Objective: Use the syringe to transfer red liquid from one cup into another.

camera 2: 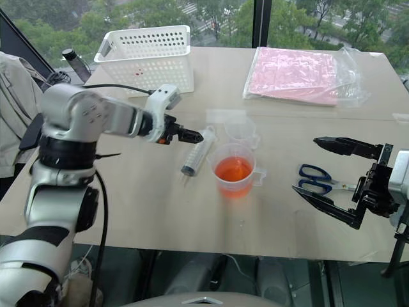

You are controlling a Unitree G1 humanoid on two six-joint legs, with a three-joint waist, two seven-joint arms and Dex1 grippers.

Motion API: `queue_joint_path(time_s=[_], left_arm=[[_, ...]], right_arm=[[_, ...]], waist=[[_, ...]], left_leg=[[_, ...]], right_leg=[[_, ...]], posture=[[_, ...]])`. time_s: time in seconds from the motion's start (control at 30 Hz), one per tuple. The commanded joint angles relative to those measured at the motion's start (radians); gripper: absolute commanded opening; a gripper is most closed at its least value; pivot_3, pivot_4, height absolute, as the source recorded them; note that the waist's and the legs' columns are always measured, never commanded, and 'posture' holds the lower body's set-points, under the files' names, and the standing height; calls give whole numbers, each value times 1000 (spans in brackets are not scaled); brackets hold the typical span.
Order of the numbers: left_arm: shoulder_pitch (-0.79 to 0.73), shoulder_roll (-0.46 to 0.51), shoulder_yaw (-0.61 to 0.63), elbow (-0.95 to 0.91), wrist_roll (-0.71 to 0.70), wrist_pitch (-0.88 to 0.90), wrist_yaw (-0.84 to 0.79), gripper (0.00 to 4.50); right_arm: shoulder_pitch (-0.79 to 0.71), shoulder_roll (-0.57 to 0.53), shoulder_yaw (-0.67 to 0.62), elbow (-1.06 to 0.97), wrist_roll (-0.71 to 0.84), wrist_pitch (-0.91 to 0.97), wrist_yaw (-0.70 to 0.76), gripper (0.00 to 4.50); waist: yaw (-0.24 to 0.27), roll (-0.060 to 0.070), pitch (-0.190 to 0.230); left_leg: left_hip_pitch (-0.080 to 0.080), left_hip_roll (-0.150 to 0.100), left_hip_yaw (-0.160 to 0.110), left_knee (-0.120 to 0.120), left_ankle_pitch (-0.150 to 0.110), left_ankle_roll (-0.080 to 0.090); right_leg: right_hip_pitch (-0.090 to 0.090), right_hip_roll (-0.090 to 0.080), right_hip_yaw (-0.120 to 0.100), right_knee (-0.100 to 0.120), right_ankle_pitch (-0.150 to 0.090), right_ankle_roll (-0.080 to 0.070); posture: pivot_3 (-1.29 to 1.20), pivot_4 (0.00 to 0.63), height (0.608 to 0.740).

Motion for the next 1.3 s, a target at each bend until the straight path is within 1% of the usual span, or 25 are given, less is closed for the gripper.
queue_joint_path(time_s=[0.03, 0.1, 0.3, 0.4, 0.5, 0.53, 0.57, 0.6, 0.7, 0.73, 0.8, 0.87, 0.93, 0.97, 1.03, 1.07, 1.13, 1.17, 1.2, 1.3], left_arm=[[-81, -39, -28, 142, 52, 1, -53, 4437], [-105, -58, -70, 198, 93, -38, -80, 4437], [-155, -138, -138, 370, 205, -126, -136, 4437], [-152, -169, -152, 410, 248, -181, -167, 3652], [-140, -188, -156, 414, 272, -190, -193, 2282], [-133, -187, -159, 410, 282, -189, -196, 1750], [-128, -187, -151, 413, 290, -185, -194, 1446], [-123, -180, -133, 410, 292, -181, -196, 1405], [-134, -135, 53, 394, 243, -139, -204, 1401], [-127, -110, 143, 358, 223, -147, -197, 1401], [-86, -72, 365, 239, 116, -167, -232, 1401], [-26, -38, 475, 88, -3, -174, -336, 1401], [30, -13, 496, -71, -57, -219, -392, 1401], [47, -15, 514, -132, -90, -243, -414, 1401], [72, -56, 550, -242, -159, -309, -448, 1401], [93, -75, 531, -303, -176, -347, -469, 1401], [146, -92, 466, -399, -160, -437, -505, 1401], [187, -93, 416, -455, -153, -502, -565, 1401], [221, -113, 382, -489, -138, -573, -596, 1401], [270, -181, 313, -487, -105, -698, -610, 1401]], right_arm=[[32, 5, -70, -47, 28, -6, -10, 4474], [66, 12, -91, -65, 29, -5, -12, 4474], [142, 34, -131, -101, 22, -18, -24, 4474], [161, 40, -140, -110, 23, -23, -32, 4500], [174, 43, -146, -114, 25, -25, -36, 4500], [175, 43, -146, -115, 26, -25, -39, 4500], [173, 41, -143, -115, 28, -25, -43, 4500], [169, 39, -138, -114, 32, -25, -50, 4500], [159, 37, -117, -113, 23, -27, -62, 4500], [154, 38, -108, -115, 19, -29, -69, 4500], [141, 34, -87, -109, 19, -19, -98, 4500], [122, 19, -60, -89, 12, -3, -123, 4500], [78, -2, -18, -59, 16, 5, -144, 4500], [51, -13, 6, -42, 24, 10, -157, 4500], [-7, -35, 58, -13, 17, 20, -182, 4500], [-39, -46, 83, 3, 11, 28, -199, 4500], [-85, -59, 113, 27, 17, 42, -220, 4500], [-108, -69, 117, 38, 40, 61, -238, 4500], [-129, -90, 122, 54, 97, 101, -262, 4500], [-192, -126, 141, 62, 165, 157, -331, 4500]], waist=[[2, -1, 0], [2, -1, 1], [1, -2, 1], [-1, -2, 1], [1, -4, 2], [0, -4, 2], [-1, -4, 2], [-1, -4, 2], [-6, -5, 3], [-10, -5, 3], [-23, -6, 3], [-30, -6, 3], [-30, -6, 3], [-27, -6, 3], [-15, -6, 3], [-7, -6, 3], [2, -6, 3], [4, -6, 3], [3, -6, 2], [4, -6, 3]], left_leg=[[0, 0, 0, 0, 0, 0], [-1, 0, 0, 0, 0, 0], [-1, 0, 0, 0, 0, 0], [-1, 0, 1, 0, 0, 0], [-1, 0, 1, 0, 0, 0], [-1, 0, 1, 0, 0, 0], [-1, 0, 1, 0, 0, 0], [-1, 0, 1, 0, 0, 0], [-1, 0, 1, 0, 0, 0], [-1, 0, 1, 0, 0, 0], [-1, 1, 0, 0, 0, 0], [-1, 1, 1, 0, 0, 0], [-1, 1, 2, 0, 0, 0], [-1, 1, 2, 1, 0, 0], [0, 1, 1, 3, 0, 0], [0, 1, 0, 4, 0, 0], [0, 1, -1, 6, 0, 0], [0, 1, 0, 6, 0, 0], [1, 1, 0, 6, 0, 0], [1, 0, 0, 7, 0, 0]], right_leg=[[0, 0, 0, 0, 0, 0], [0, 0, 0, -1, 0, 0], [0, 0, 0, 0, 0, 0], [0, 0, 1, 0, 0, 0], [0, -1, 0, 0, 0, 0], [0, -1, 0, 0, 0, 0], [0, -1, 0, 0, 0, 0], [0, -1, 1, 0, 0, 0], [-1, -1, 1, 0, 0, 0], [-1, 0, 1, 1, 0, 0], [-2, 0, 0, 1, 0, 0], [-3, 0, 1, 1, 0, 0], [-3, -1, 0, 0, 0, 0], [-2, -1, -1, 0, 0, 0], [-1, -2, -2, 0, 0, 0], [0, -2, -4, 1, 0, 0], [2, -1, -5, 1, 1, 0], [3, -2, -5, 0, 1, 0], [5, -2, -5, 0, 1, 0], [6, -2, -5, 0, 2, 0]], posture=[[0, 150, 740], [0, 150, 740], [0, 150, 740], [0, 150, 740], [0, 150, 740], [0, 150, 740], [0, 150, 740], [0, 150, 740], [0, 150, 740], [0, 150, 740], [0, 150, 740], [0, 150, 740], [0, 150, 740], [0, 150, 740], [0, 150, 740], [0, 150, 740], [0, 150, 740], [0, 150, 740], [0, 150, 740], [0, 150, 740]])
